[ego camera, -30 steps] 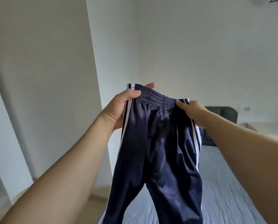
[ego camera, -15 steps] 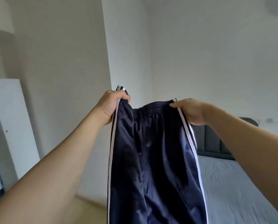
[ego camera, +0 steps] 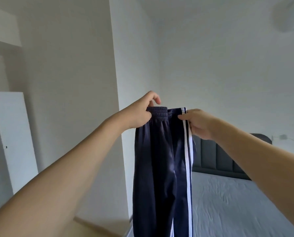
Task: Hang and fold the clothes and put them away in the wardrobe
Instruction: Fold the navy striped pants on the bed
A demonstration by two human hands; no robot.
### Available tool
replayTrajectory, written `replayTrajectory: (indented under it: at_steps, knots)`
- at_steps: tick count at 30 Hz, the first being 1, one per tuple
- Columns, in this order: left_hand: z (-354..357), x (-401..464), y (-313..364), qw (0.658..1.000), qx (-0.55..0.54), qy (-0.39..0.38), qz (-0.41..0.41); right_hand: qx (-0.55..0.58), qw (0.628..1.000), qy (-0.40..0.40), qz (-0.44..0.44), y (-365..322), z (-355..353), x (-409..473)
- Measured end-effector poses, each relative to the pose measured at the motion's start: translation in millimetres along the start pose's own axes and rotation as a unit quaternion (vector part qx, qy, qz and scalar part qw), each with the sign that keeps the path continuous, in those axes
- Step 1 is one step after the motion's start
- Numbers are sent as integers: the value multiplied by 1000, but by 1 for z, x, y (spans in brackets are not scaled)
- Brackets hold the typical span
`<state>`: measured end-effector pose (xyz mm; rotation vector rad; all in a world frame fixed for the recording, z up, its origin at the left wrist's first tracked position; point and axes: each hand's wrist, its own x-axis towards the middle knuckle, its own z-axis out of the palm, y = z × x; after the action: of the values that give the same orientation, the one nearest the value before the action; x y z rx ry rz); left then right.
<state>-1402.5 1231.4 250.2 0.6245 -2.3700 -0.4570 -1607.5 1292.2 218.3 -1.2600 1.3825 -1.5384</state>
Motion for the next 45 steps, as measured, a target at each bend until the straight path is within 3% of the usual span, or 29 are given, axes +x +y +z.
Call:
replayTrajectory:
  at_steps: [4,7,16,20,24,26,30,32,35,38,42,45]
  knots:
    - [4,1,9,993,-94,45,49,42,999,5,-22,1,3,-5]
    - [7,3,10,991,-105,53,57,35,997,41,-47,5,5,-8]
    - [3,0,-11,991,-66,113,2,-177,960,95,-195,14,27,-21]
    - [2,-1,-12,991,-58,119,8,-181,964,105,-164,12,34,-22]
    - [2,-1,-13,989,-48,142,-9,-96,987,31,-128,9,38,-26]
    - [3,-2,-13,985,-60,159,-25,-162,979,4,-126,11,41,-28]
    - [8,-4,-8,984,-72,159,-22,-301,942,65,-135,19,51,-29]
    - [10,-4,-7,986,-69,154,-10,-263,947,86,-161,22,51,-26]
    - [7,-7,-7,990,-46,131,-4,-125,979,57,-152,20,46,-28]
    - [2,-14,-11,997,-62,38,-12,-60,991,13,-120,18,39,-30]
    - [3,-23,-27,992,93,-66,-52,16,995,-51,-85,10,27,-33]
    - [7,-22,-29,960,279,-38,-8,-16,993,-99,-57,8,24,-35]
